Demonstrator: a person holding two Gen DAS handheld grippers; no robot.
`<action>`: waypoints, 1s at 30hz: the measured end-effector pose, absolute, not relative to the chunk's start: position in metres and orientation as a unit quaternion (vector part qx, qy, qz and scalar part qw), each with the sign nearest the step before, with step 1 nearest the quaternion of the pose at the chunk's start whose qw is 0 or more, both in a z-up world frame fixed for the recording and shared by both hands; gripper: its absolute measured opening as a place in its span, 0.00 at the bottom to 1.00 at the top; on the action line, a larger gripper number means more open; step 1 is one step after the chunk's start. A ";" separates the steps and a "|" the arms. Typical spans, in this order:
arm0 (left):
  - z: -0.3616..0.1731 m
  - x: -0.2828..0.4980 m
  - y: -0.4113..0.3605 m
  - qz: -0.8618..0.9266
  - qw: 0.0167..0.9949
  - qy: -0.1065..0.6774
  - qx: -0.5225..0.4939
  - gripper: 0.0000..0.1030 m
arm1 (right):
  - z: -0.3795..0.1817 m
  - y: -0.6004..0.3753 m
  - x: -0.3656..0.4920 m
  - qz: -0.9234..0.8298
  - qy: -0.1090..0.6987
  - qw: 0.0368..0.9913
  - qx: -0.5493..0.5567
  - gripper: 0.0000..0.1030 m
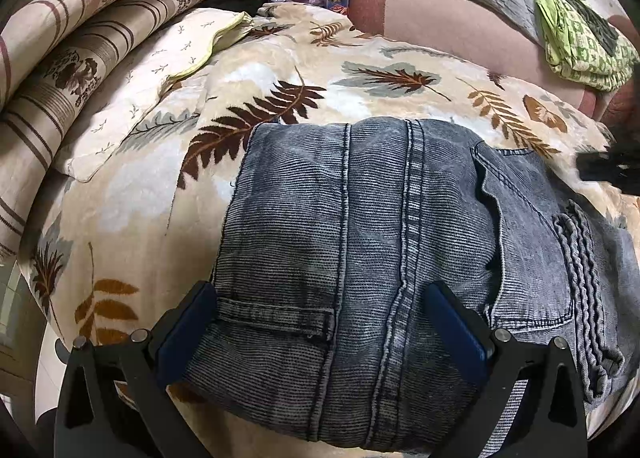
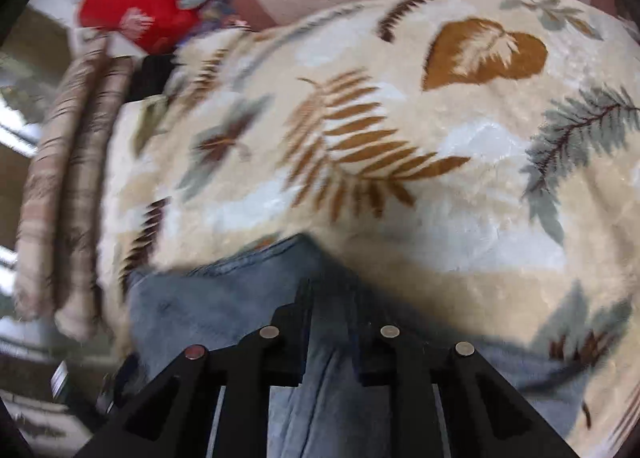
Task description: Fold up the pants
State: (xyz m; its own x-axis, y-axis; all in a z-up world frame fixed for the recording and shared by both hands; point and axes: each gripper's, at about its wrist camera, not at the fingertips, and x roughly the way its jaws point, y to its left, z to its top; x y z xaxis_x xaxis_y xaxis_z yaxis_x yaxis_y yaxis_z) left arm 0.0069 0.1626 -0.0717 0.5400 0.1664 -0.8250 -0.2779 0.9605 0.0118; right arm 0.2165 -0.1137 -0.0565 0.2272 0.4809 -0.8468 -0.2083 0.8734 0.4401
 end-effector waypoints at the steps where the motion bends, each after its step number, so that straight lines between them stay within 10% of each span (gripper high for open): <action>1: -0.072 0.007 0.162 0.128 0.875 0.462 -0.061 1.00 | -0.052 -0.119 0.207 0.231 0.579 0.772 0.121 0.19; 18: -0.072 0.003 0.159 0.139 0.884 0.443 -0.057 1.00 | -0.096 -0.199 0.197 0.141 0.594 0.776 0.157 0.29; 24: -0.071 0.001 0.161 0.142 0.886 0.436 -0.067 1.00 | -0.043 -0.203 0.164 0.158 0.523 0.822 0.160 0.66; 30: -0.071 0.002 0.161 0.147 0.887 0.432 -0.070 1.00 | -0.085 -0.218 0.176 0.111 0.560 0.808 0.145 0.55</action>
